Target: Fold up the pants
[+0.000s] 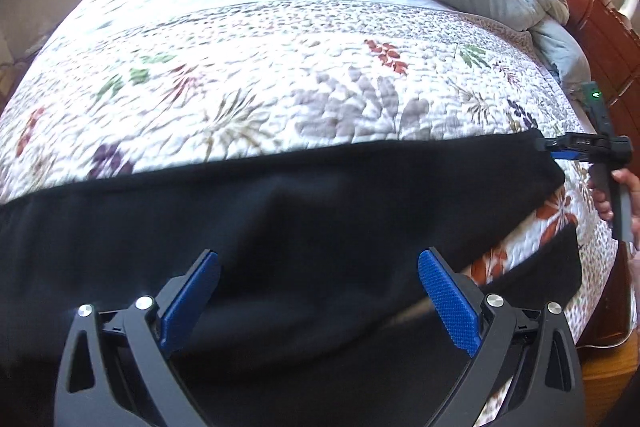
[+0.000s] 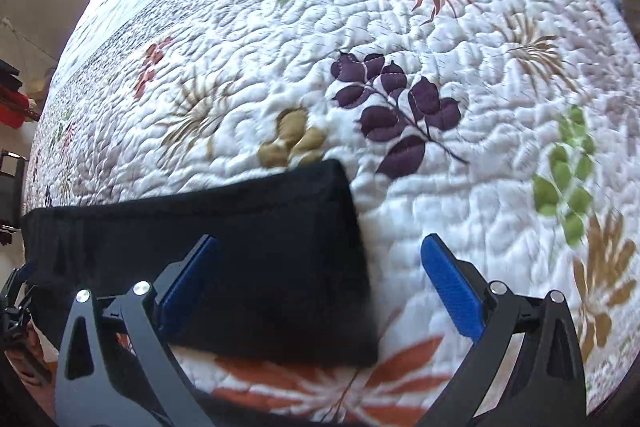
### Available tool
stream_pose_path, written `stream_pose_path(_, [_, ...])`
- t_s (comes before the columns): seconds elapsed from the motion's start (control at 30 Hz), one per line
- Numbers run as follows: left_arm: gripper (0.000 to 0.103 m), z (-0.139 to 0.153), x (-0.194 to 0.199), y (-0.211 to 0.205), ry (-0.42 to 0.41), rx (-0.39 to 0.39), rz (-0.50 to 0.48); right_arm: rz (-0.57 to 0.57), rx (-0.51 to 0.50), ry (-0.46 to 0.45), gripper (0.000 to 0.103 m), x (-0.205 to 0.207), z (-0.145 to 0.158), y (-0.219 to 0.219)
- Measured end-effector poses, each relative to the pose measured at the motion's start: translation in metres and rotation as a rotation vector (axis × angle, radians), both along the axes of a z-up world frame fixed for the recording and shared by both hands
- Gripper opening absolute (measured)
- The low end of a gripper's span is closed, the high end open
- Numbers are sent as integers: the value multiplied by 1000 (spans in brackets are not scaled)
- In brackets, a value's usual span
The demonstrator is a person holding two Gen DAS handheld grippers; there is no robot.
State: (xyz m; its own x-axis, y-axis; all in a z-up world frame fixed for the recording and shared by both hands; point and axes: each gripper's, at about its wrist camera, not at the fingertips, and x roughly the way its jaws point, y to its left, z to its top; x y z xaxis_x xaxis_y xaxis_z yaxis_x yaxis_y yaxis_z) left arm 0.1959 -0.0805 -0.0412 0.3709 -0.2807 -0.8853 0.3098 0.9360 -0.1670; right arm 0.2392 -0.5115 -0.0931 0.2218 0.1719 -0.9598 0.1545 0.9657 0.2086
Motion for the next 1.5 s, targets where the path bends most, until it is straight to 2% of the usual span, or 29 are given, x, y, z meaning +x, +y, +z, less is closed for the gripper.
stream_pose_path(0.17, [99, -7, 26, -8, 16, -22, -33, 38, 28, -11, 65, 6, -8, -5])
stream_pose_path(0.23, [99, -11, 33, -12, 15, -17, -50, 97, 67, -25, 33, 4, -4, 0])
stream_pose_path(0.27, [99, -13, 37, -13, 16, -12, -62, 112, 63, -26, 26, 6, -2, 3])
stream_pose_path(0.3, [99, -15, 40, -14, 18, -7, -73, 137, 42, -34, 14, 4, 2, 7])
stream_pose_path(0.37, [99, -19, 47, -19, 19, 4, -115, 167, 46, -65, 11, 1, 14, 9])
stream_pose_path(0.5, [99, -21, 63, -31, -2, 3, -224, 230, 107, -188, 9, -21, 53, 8])
stream_pose_path(0.63, [99, -23, 85, -50, -4, -30, -370, 283, 140, -296, 7, -42, 89, 7])
stream_pose_path(0.83, [99, -34, 106, -85, 81, -117, -558, 319, 175, -394, 5, -56, 121, 5])
stream_pose_path(0.9, [99, -35, 107, -93, 98, -152, -606, 331, 176, -416, 5, -59, 127, 3])
stream_pose_path(1.0, [99, -35, 105, -101, 167, -221, -684, 340, 170, -433, 5, -61, 130, 3])
stream_pose_path(1.07, [98, -39, 102, -104, 197, -207, -712, 338, 167, -442, 5, -62, 131, 2])
stream_pose_path(1.1, [94, -42, 100, -105, 213, -193, -726, 336, 171, -449, 5, -62, 132, 1])
stream_pose_path(1.17, [67, -46, 96, -105, 226, -163, -737, 328, 179, -463, 5, -63, 135, -1])
stream_pose_path(1.2, [41, -48, 95, -102, 235, -164, -729, 324, 184, -467, 5, -63, 135, -2])
stream_pose_path(1.23, [21, -48, 94, -99, 244, -177, -716, 317, 183, -470, 5, -64, 134, -2])
stream_pose_path(1.27, [19, -47, 94, -96, 244, -188, -700, 312, 178, -471, 5, -64, 133, -2])
stream_pose_path(1.33, [12, -35, 89, -87, 181, -194, -635, 292, 159, -472, 5, -66, 129, -4])
stream_pose_path(1.4, [11, -17, 79, -80, 94, -174, -566, 270, 141, -470, 4, -68, 123, -5])
stream_pose_path(1.5, [10, 20, 30, -82, -129, -24, -458, 257, 115, -467, 4, -75, 114, -2])
